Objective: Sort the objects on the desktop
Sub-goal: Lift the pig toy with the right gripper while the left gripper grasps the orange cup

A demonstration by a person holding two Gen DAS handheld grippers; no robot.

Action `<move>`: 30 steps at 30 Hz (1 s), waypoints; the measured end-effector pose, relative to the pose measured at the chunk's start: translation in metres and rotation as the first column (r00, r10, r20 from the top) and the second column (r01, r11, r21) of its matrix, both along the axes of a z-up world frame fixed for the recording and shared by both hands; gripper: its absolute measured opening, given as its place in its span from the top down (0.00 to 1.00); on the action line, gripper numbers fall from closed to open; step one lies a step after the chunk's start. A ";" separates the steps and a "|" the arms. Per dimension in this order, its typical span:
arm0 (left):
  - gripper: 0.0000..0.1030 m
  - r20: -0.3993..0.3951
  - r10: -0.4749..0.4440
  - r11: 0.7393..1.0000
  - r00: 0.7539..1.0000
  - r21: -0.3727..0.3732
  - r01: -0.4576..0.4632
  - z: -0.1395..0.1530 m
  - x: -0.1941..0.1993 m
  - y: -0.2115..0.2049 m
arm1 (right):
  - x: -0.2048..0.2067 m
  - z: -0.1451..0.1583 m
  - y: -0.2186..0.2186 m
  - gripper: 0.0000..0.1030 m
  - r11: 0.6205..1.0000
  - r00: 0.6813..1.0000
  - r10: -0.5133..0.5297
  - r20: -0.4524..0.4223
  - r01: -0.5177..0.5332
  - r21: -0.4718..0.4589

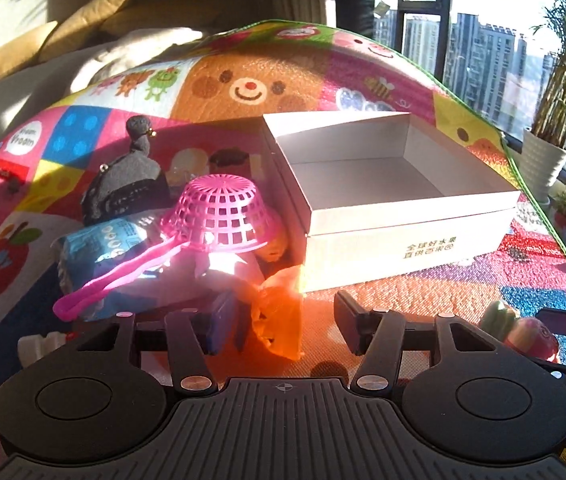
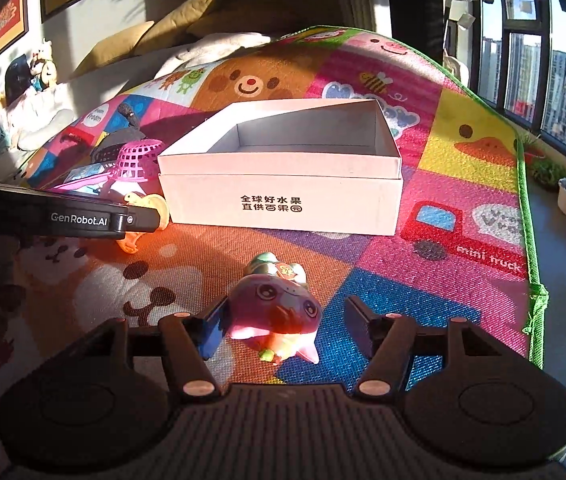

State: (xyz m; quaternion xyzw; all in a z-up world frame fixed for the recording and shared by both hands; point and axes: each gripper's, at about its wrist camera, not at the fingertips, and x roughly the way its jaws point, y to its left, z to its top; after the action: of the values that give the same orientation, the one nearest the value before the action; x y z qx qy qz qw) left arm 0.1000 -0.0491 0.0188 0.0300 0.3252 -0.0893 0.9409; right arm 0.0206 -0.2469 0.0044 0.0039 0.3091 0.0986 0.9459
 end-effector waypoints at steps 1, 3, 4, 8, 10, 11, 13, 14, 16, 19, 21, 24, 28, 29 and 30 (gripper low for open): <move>0.42 0.003 0.010 1.000 1.000 0.000 -0.010 -0.001 0.001 -0.001 | -0.001 0.001 -0.001 0.37 1.000 1.000 -0.006 0.009 0.006 0.004; 0.45 0.017 0.009 1.000 1.000 0.018 -0.009 -0.002 0.001 -0.003 | 0.000 0.001 -0.001 0.32 1.000 1.000 -0.004 0.011 0.004 0.011; 0.58 0.027 0.008 0.999 1.000 0.034 -0.008 -0.002 0.000 -0.004 | 0.001 0.002 -0.001 0.32 1.000 1.000 -0.004 0.011 0.004 0.012; 0.80 0.016 -0.028 0.999 0.999 0.043 0.027 0.000 -0.004 0.004 | 0.000 0.001 -0.001 0.28 1.000 1.000 -0.015 0.015 0.015 0.010; 0.83 0.013 -0.060 0.997 0.998 0.040 0.059 0.002 -0.015 0.012 | -0.001 0.002 0.000 0.26 1.000 1.000 -0.017 0.018 0.017 0.003; 0.83 0.009 -0.076 0.996 0.997 0.043 0.076 0.004 -0.021 0.017 | -0.002 0.002 0.002 0.25 1.000 1.000 -0.018 0.020 0.018 -0.007; 0.81 -0.003 -0.105 0.993 0.994 0.057 0.105 0.005 -0.035 0.027 | -0.003 0.002 0.005 0.24 1.000 1.000 -0.010 0.025 0.011 -0.028; 0.78 -0.008 -0.108 0.992 0.994 0.070 0.108 0.005 -0.041 0.033 | -0.004 0.002 0.008 0.22 0.999 1.000 -0.005 0.027 0.006 -0.040; 0.70 -0.024 -0.079 0.992 0.997 0.099 0.081 0.002 -0.046 0.043 | -0.004 0.001 0.012 0.21 0.998 1.000 0.005 0.028 -0.004 -0.064; 0.43 -0.009 0.033 0.987 0.999 0.158 -0.031 -0.002 -0.044 0.058 | -0.002 0.000 0.018 0.20 0.996 1.000 0.016 0.014 -0.015 -0.085; 0.37 0.004 0.099 0.982 0.995 0.160 -0.098 0.000 -0.039 0.069 | -0.001 0.000 0.018 0.19 0.995 1.000 0.016 -0.003 -0.016 -0.096; 0.03 0.041 0.158 0.985 0.987 0.065 -0.161 0.010 -0.040 0.083 | -0.002 0.000 0.013 0.17 0.992 1.000 0.009 -0.019 -0.011 -0.123; 0.00 0.025 0.168 0.981 0.986 -0.103 -0.164 0.018 -0.041 0.086 | -0.001 -0.001 0.002 0.16 0.986 0.997 -0.074 -0.003 0.072 -0.153; 0.00 0.010 0.156 0.978 0.988 -0.144 -0.153 0.017 -0.039 0.082 | 0.001 -0.002 -0.002 0.16 0.988 0.996 -0.091 -0.013 0.089 -0.123; 0.00 0.006 0.134 0.977 0.991 -0.170 -0.131 0.015 -0.037 0.076 | 0.002 -0.002 -0.005 0.16 0.992 0.995 -0.095 -0.021 0.093 -0.089</move>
State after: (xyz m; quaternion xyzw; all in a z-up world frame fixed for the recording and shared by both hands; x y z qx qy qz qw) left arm 0.0626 0.0271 0.0342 -0.0711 0.3094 -0.0533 0.9468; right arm 0.0227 -0.2520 0.0027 -0.0220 0.3247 0.0403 0.9447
